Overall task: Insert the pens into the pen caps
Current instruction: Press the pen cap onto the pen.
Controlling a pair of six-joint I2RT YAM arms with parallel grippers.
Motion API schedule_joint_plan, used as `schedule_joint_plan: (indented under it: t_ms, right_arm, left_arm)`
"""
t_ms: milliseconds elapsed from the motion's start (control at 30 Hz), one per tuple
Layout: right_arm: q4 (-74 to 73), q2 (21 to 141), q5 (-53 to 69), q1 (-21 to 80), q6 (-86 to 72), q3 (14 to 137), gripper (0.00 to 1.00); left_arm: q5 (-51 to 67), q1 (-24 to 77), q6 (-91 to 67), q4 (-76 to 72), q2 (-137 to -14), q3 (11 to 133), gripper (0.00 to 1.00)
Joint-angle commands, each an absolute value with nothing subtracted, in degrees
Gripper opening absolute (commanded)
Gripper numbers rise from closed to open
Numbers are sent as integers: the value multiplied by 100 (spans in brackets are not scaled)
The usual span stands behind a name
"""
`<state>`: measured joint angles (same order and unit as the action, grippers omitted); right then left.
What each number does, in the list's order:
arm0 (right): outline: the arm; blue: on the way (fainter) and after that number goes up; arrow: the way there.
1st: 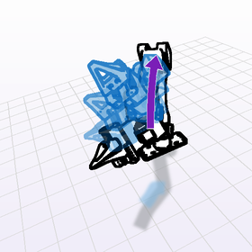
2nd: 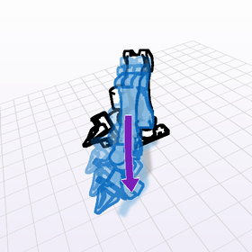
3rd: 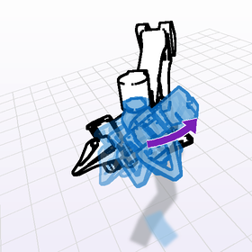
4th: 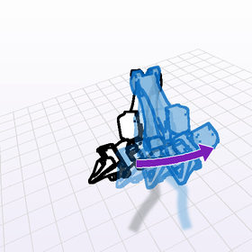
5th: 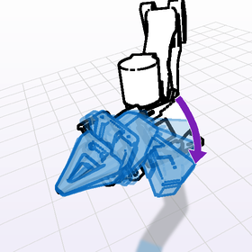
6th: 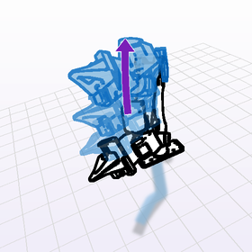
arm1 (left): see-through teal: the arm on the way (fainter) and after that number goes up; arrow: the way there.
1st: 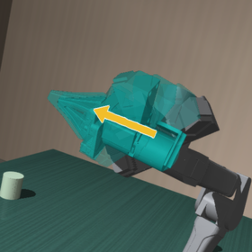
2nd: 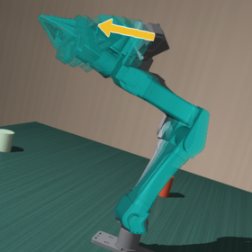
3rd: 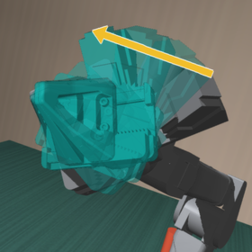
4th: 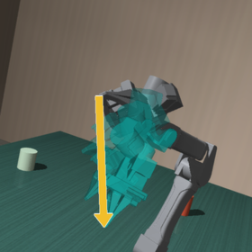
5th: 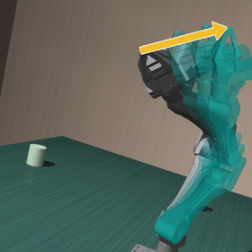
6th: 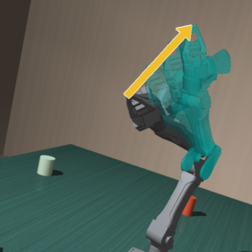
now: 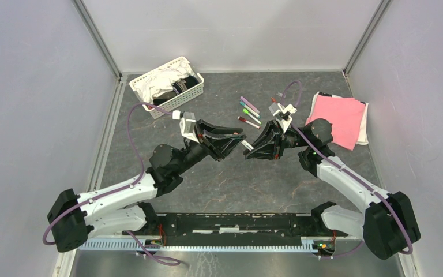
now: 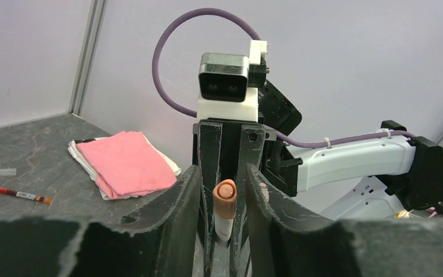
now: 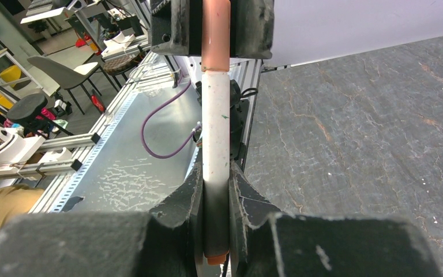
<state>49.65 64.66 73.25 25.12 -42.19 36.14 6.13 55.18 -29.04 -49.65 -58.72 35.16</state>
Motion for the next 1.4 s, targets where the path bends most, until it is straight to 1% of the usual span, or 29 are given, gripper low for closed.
schedule_joint_plan:
  t_ms: [0, 367, 500, 667, 733, 833, 900, 967, 1033, 1067, 1167, 1233, 1267, 1333, 1367]
  right_arm:
    - [5170, 6412, 7198, 2539, -4232, 3612, 0]
    - [5155, 6407, 7204, 2532, -4177, 3697, 0]
    - [5221, 6423, 7255, 2526, -4217, 3794, 0]
    - [6467, 6486, 7226, 2541, -5102, 3709, 0]
    - [6348, 6486, 7170, 2547, -5002, 3763, 0]
    - [5598, 6460, 6986, 2544, -4375, 3877, 0]
    - [5331, 6476, 6829, 2541, -4122, 3923, 0]
    - [5125, 6500, 6702, 2544, -3922, 4000, 0]
    - [5064, 6568, 6654, 2527, -3858, 4138, 0]
    - [5108, 6607, 6629, 2524, -3867, 4226, 0]
    - [5645, 6718, 6614, 2481, -4232, 4354, 0]
    - [5678, 6746, 6572, 2466, -4206, 4423, 0]
    - [5552, 6741, 6524, 2460, -4055, 4474, 0]
    - [4743, 6733, 6379, 2427, -3484, 4634, 0]
    - [4238, 6723, 6320, 2420, -3119, 4737, 0]
  left_arm:
    - [692, 5483, -3067, -5247, -5851, 3788, 39]
    - [962, 5474, -2902, -4868, -5802, 3786, 3]
    - [1434, 5471, -2698, -4443, -5845, 3839, 2]
    - [2559, 5437, -2630, -4221, -6154, 3839, 2]
    - [2980, 5410, -2755, -4252, -6372, 3830, 2]
    - [3359, 5401, -3252, -4623, -6742, 3796, 2]
    - [3234, 5412, -3694, -5143, -6894, 3632, 2]
    - [2828, 5532, -3857, -5273, -6868, 3386, 2]
    - [2303, 5784, -3416, -4663, -6704, 3324, 2]
    - [2227, 5874, -3227, -4351, -6650, 3317, 2]
    - [2508, 5921, -2977, -3845, -6593, 3171, 2]
    - [2731, 5924, -2858, -3396, -6590, 3134, 2]
    - [2712, 5924, -2811, -3170, -6582, 3116, 2]
    - [2386, 5942, -2646, -2506, -6539, 3110, 2]
    - [2001, 6037, -2504, -2279, -6490, 3122, 2]
